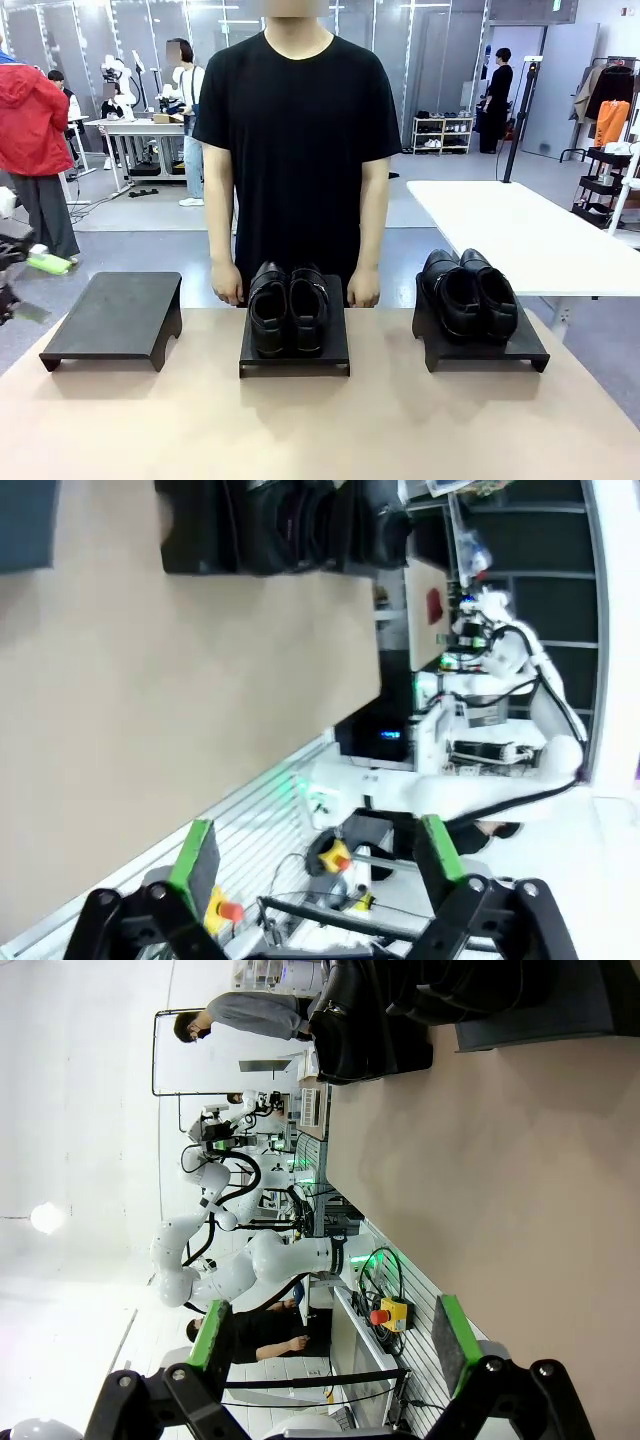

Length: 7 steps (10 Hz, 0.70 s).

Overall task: Place the shoes on the stand as instructed by the person.
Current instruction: Pick up another pair of Shoes and place it on the Shoes Stand indicated by the person.

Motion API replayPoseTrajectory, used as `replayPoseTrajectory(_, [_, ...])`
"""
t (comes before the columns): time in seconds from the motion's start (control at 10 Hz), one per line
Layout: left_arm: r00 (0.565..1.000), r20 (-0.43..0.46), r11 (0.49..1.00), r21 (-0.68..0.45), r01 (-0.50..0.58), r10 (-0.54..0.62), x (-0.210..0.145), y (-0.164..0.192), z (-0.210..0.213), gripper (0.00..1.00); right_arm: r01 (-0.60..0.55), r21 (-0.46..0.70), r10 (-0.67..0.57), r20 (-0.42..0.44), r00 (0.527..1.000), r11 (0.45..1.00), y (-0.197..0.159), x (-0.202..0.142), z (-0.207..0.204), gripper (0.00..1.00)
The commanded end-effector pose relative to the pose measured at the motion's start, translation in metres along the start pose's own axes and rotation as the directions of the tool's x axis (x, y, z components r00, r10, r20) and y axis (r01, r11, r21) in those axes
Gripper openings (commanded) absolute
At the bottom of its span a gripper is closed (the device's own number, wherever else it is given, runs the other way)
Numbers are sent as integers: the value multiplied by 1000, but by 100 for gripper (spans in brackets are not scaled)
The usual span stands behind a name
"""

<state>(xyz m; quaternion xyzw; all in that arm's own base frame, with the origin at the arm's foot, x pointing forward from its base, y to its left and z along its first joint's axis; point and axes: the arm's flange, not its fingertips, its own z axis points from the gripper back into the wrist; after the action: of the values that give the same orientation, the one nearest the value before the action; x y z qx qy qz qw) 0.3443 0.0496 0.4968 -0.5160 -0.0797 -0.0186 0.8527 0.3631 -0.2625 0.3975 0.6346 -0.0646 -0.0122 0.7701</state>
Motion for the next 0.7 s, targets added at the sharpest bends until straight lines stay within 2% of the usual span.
replayPoseTrajectory(0.0, [998,13,984,-173,-52,56,-9,54,23,100,-3,-5,3,-10,1000,1000,2,-3,0,100])
replayPoseTrajectory(0.3, [987,55,940,-315,-128,153,-32,124,45,100,-3,-5,3,-10,1000,1000,2,-3,0,100])
replayPoseTrajectory(0.6, [981,54,936,-316,-159,185,-40,138,49,100,-3,-5,3,-10,1000,1000,2,-3,0,100])
